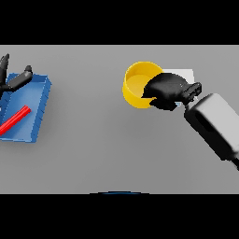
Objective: Pick up the red beaker and tilt it to pour out 1 green nut into yellow bowl. Pick up the yellow bowl and place it on the metallic measuring scale.
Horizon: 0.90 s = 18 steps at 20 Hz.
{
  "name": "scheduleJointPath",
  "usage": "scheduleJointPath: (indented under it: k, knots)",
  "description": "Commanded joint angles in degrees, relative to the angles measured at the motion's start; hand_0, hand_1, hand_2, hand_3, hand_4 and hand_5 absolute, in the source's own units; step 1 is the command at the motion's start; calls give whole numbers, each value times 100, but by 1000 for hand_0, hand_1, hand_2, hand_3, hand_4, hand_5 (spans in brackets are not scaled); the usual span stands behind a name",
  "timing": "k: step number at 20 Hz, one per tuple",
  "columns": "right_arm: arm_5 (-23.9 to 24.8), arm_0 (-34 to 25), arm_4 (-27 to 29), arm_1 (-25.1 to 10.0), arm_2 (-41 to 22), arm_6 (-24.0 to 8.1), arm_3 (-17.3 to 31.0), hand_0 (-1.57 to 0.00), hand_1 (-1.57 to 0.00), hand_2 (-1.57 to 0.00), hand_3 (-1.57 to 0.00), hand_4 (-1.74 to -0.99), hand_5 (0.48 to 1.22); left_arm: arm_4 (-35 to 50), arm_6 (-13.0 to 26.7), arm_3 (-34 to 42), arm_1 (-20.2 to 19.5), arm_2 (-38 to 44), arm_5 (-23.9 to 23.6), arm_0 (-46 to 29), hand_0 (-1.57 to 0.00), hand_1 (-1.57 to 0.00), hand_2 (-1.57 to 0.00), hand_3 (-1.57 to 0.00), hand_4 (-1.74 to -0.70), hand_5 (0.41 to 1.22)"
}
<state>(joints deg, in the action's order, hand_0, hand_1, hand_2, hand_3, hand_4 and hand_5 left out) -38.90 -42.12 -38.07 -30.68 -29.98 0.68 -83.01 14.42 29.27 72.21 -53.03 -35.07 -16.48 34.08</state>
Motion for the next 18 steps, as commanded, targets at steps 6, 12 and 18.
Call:
scheduleJointPath:
  k: [6, 12, 18]
  knots:
    - [455, -224, -100, -272, 317, 68, 830, -1571, -1571, -1570, -1226, -1720, 1221, -66, 282, 106, -66, -63, -35, -13, 1, 1, 1, 1, -806, 739]
    - [955, -322, -150, -323, 522, 187, 1876, -1571, -1571, -1571, -1172, -1720, 1221, -75, 538, 284, -107, -85, -126, -40, 1, 1, 1, 1, -832, 773]
    - [1493, -442, -325, -232, 467, 445, 3054, -1571, -1571, -1571, -1308, -1723, 1221, -31, 524, 262, -169, -33, -90, -98, 1, 1, 1, 1, -818, 756]
